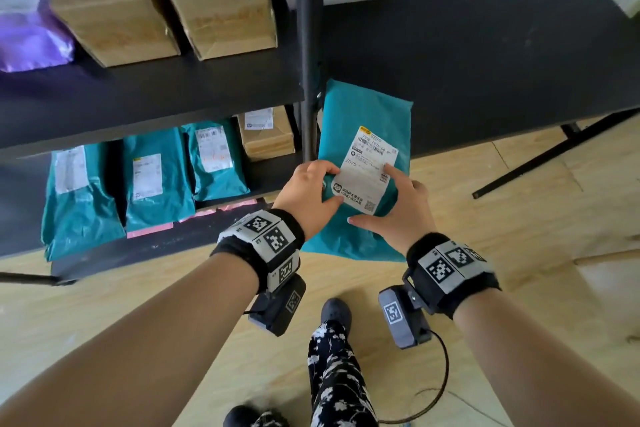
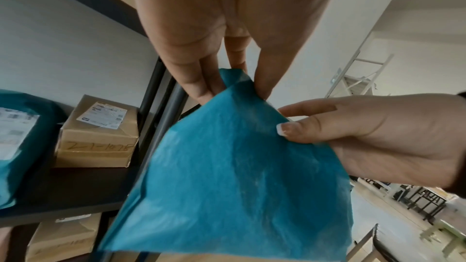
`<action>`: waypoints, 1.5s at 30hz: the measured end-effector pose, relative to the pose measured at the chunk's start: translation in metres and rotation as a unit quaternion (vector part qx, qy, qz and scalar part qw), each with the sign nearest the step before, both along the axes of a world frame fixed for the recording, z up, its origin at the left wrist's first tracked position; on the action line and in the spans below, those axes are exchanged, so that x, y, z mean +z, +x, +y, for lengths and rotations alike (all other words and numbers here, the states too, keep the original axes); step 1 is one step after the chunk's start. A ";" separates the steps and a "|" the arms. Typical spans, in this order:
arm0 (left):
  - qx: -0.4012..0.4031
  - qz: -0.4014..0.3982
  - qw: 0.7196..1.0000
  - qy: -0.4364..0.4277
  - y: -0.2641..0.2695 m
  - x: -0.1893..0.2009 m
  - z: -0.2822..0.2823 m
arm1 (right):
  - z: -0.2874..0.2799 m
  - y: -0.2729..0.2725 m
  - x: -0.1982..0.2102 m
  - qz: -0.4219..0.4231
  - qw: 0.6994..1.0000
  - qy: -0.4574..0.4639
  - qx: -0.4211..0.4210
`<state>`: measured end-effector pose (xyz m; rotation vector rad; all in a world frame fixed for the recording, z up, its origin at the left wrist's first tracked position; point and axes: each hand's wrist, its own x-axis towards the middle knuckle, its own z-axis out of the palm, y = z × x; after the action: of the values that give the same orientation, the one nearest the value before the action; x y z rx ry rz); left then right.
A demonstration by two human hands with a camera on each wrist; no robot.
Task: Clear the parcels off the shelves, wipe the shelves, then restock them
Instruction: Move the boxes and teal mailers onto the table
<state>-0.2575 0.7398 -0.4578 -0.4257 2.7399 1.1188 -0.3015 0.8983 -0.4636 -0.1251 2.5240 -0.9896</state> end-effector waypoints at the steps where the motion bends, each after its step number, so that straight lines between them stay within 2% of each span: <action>1: -0.004 0.005 1.000 -0.001 0.016 0.002 -0.004 | -0.003 0.016 0.002 -0.001 1.000 -0.002 -0.001; 7: -0.021 0.000 0.999 -0.033 0.109 0.002 -0.042 | -0.039 0.113 -0.010 0.002 0.997 -0.061 -0.041; 13: 0.034 -0.013 0.997 -0.070 0.204 -0.002 -0.116 | -0.117 0.186 -0.026 0.020 0.995 -0.098 -0.029; 17: 0.073 -0.042 0.993 -0.080 0.267 -0.006 -0.169 | -0.185 0.225 -0.025 -0.002 0.994 -0.106 0.031; 24: 0.200 -0.087 0.973 -0.073 0.359 -0.024 -0.252 | -0.294 0.284 -0.037 -0.035 0.980 -0.051 0.189; 30: 0.275 -0.083 0.955 -0.080 0.385 -0.037 -0.335 | -0.399 0.300 -0.062 0.009 0.958 -0.042 0.284; 36: 0.302 -0.096 0.944 -0.096 0.371 -0.067 -0.442 | -0.514 0.282 -0.095 0.037 0.940 -0.039 0.338; 41: 0.317 -0.086 0.939 -0.106 0.355 -0.119 -0.537 | -0.612 0.268 -0.141 0.081 0.922 -0.029 0.377; 45: 0.315 -0.118 0.934 -0.120 0.351 -0.178 -0.596 | -0.671 0.267 -0.191 0.093 0.909 -0.005 0.407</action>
<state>0.0938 0.1442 -0.6357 -1.4481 2.5819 0.7513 -0.0344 0.2269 -0.6542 -1.2097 2.2434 -0.6475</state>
